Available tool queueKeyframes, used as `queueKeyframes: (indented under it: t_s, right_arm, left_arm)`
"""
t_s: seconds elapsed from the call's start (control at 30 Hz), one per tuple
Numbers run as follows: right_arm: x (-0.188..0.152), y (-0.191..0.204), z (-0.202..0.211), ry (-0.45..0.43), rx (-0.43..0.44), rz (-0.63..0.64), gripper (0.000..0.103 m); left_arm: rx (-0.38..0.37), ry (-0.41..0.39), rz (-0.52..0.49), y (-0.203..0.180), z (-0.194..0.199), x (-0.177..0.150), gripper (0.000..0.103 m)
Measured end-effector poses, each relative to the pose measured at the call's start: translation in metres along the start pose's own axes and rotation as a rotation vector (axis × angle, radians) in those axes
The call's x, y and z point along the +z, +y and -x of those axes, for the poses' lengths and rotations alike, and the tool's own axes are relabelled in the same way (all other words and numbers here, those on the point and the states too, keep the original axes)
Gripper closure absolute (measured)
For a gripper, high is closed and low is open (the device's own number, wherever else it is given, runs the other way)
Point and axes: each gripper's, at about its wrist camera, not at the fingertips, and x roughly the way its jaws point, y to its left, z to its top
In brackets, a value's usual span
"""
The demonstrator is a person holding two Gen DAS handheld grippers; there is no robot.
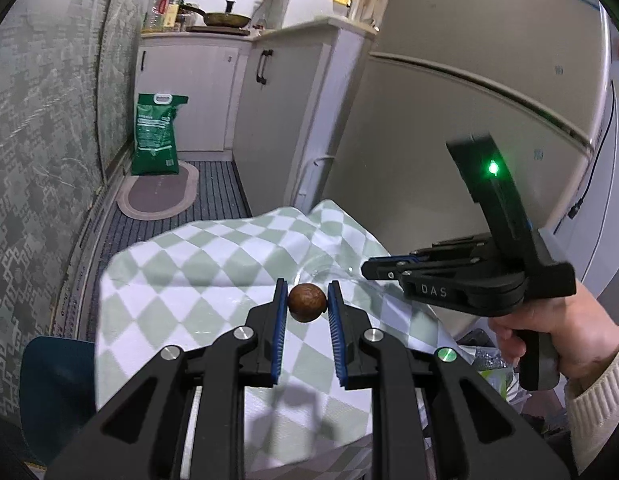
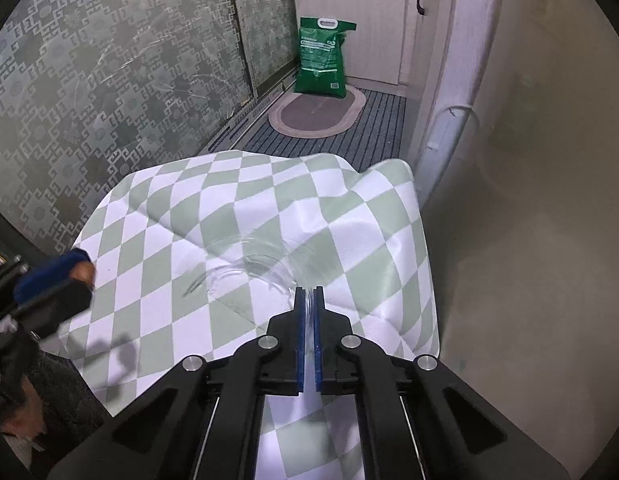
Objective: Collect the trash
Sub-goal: 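Grasp the clear plastic lid with the right tool while the left tool holds the nut, then carry the nut and the clear lid over the teal bin with both tools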
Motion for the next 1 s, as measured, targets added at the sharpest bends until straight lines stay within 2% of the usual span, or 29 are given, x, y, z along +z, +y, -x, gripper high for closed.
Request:
queueKeyframes:
  t_s: [0.27, 0.63, 1.0]
  right_arm:
    - [0.010, 0.021, 0.007, -0.028, 0.014, 0.025, 0.100]
    - [0.038, 0.074, 0.018, -0.087, 0.082, 0.095, 0.100]
    - [0.058, 0.130, 0.011, -0.093, 0.138, 0.174, 0.100]
  left_arm:
    - [0.050, -0.048, 0.024, 0.024, 0.031, 0.005, 0.082]
    - [0.134, -0.065, 0.060, 0.065, 0.057, 0.004, 0.082]
    - [0.223, -0.063, 0.098, 0.108, 0.080, -0.004, 0.082]
